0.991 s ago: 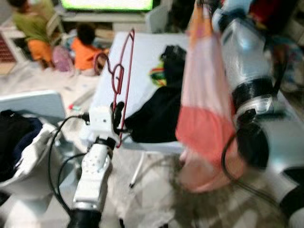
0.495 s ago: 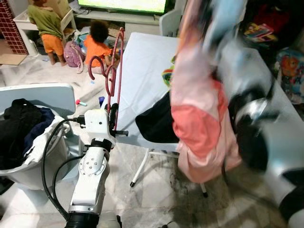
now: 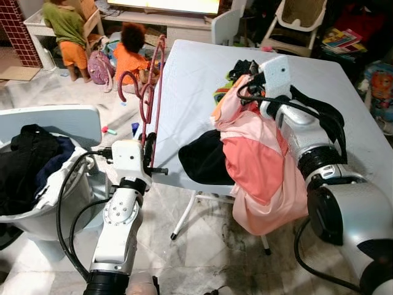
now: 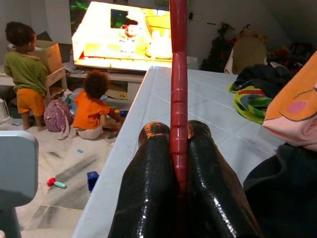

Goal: Hang hanger

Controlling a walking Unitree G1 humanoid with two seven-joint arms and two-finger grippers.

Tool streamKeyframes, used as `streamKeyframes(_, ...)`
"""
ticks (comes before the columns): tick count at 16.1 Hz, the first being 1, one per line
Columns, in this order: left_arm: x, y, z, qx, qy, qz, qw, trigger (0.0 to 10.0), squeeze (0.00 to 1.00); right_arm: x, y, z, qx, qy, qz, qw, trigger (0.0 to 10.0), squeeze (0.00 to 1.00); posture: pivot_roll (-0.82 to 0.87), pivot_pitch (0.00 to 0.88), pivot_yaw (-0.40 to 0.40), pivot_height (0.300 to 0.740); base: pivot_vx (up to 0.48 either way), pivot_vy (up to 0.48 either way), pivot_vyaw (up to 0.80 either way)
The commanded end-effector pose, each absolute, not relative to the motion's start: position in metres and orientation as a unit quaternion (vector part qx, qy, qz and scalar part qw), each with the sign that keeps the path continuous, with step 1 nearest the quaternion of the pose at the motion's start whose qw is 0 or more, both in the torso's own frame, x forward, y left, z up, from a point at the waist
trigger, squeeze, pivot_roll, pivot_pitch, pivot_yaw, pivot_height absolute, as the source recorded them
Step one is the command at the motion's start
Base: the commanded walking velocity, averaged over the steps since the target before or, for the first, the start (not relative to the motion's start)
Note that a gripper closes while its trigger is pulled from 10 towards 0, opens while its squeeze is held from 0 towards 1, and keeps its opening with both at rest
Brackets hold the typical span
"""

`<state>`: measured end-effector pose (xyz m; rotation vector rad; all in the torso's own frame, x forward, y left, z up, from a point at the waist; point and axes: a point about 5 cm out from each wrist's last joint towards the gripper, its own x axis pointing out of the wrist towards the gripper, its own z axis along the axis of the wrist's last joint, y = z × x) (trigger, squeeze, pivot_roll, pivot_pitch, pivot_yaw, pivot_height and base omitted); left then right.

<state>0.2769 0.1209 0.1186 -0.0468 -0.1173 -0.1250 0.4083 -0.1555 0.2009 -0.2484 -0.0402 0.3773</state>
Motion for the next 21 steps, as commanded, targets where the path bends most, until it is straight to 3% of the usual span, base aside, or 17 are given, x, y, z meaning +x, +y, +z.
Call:
streamKeyframes(1, 0.280, 0.116, 0.126, -0.024, -0.073, -0.080, 0.994, 10.0, 0.00, 0.409, -0.160, 0.205, -0.121, -0.027, 0.179, 0.976, 10.0, 0.00, 0.05, 0.000, -0.061, 0.740, 0.341, 0.000, 0.00)
streamKeyframes(11, 0.280, 0.113, 0.123, -0.025, -0.069, -0.082, 0.994, 10.0, 0.00, 0.395, -0.162, 0.178, -0.187, 0.010, 0.251, 0.950, 10.0, 0.00, 0.04, 0.000, -0.057, 0.740, 0.333, 0.000, 0.00)
streamKeyframes(15, 0.280, 0.115, 0.120, -0.021, -0.064, -0.067, 0.995, 10.0, 0.00, 0.384, -0.165, 0.173, -0.272, 0.009, 0.328, 0.905, 10.0, 0.00, 0.04, 0.000, -0.059, 0.740, 0.000, 0.000, 0.00)
streamKeyframes(19, 0.281, 0.114, 0.120, -0.019, -0.062, -0.068, 0.996, 10.0, 0.00, 0.379, -0.185, 0.193, -0.266, 0.009, 0.381, 0.885, 10.0, 0.00, 0.03, 0.000, -0.056, 0.740, 0.000, 0.000, 0.00)
streamKeyframes(20, 0.282, 0.113, 0.119, -0.019, -0.062, -0.069, 0.996, 10.0, 0.00, 0.378, -0.189, 0.195, -0.269, 0.014, 0.387, 0.882, 10.0, 1.00, 0.03, 0.000, -0.054, 0.740, 0.000, 0.000, 0.00)
streamKeyframes(21, 0.282, 0.113, 0.119, -0.019, -0.061, -0.070, 0.995, 10.0, 0.00, 0.377, -0.193, 0.195, -0.274, 0.023, 0.394, 0.877, 10.0, 1.00, 0.02, 0.000, -0.052, 0.740, 0.000, 0.000, 0.00)
